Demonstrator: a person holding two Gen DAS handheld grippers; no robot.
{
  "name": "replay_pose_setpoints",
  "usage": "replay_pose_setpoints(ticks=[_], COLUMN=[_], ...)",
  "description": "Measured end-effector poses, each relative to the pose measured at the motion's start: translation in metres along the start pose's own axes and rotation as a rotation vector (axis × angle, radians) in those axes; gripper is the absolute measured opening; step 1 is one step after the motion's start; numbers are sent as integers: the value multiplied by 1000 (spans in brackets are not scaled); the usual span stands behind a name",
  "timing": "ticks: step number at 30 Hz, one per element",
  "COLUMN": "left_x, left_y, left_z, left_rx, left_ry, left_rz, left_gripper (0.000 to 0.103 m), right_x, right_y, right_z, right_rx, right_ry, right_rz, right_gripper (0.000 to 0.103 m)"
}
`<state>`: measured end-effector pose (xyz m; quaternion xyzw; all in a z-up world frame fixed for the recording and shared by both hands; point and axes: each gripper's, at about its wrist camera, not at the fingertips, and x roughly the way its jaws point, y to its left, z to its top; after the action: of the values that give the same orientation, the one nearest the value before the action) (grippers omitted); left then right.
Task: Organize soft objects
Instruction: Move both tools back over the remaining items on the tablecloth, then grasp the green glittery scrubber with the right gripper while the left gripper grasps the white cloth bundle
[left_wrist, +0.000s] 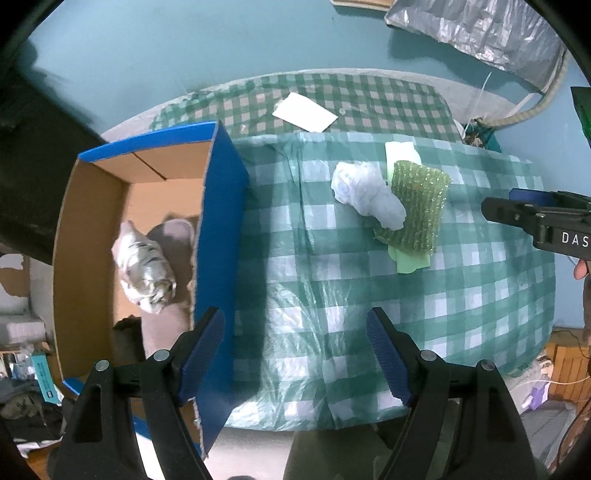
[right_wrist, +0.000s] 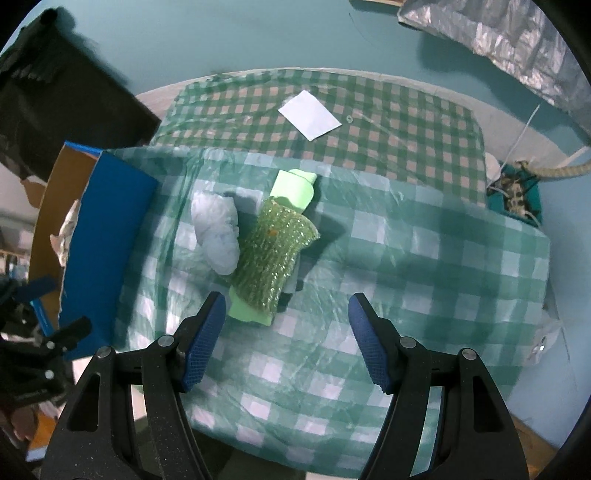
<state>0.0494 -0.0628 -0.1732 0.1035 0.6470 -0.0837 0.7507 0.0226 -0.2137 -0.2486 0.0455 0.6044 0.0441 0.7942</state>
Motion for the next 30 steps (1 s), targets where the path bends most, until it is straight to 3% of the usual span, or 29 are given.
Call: replay_pose_setpoints(ticks=[23, 26, 30], left_x=[68, 73, 76], left_y=[-17, -18, -17], left_z=[55, 60, 65], left_rx=[-43, -45, -49], left_ry=[74, 85, 94], left_rz=[-30, -23, -13], left_gripper=[80, 80, 80], right_x=[73, 77, 81], right_y=[-7, -5, -2], right_z=[36, 38, 40], right_rx=[-24, -29, -43], right_ry=[32, 36, 48], right_rz=[-26, -9, 1], right_gripper=[70, 59, 32])
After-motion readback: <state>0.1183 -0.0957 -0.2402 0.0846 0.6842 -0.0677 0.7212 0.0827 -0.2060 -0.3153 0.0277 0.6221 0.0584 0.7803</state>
